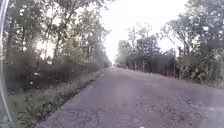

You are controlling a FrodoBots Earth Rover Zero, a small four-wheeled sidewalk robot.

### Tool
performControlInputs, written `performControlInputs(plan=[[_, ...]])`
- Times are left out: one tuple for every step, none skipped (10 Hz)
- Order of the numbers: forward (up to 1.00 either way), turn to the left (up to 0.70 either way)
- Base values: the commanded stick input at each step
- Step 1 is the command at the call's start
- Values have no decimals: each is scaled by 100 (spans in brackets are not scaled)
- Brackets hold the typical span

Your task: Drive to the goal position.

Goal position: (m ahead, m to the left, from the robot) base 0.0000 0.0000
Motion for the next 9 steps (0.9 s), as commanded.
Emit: performControlInputs(plan=[[10, 1], [10, 1], [10, 1], [10, 1], [10, 1], [10, 1], [10, 1], [10, 1], [10, 1]])
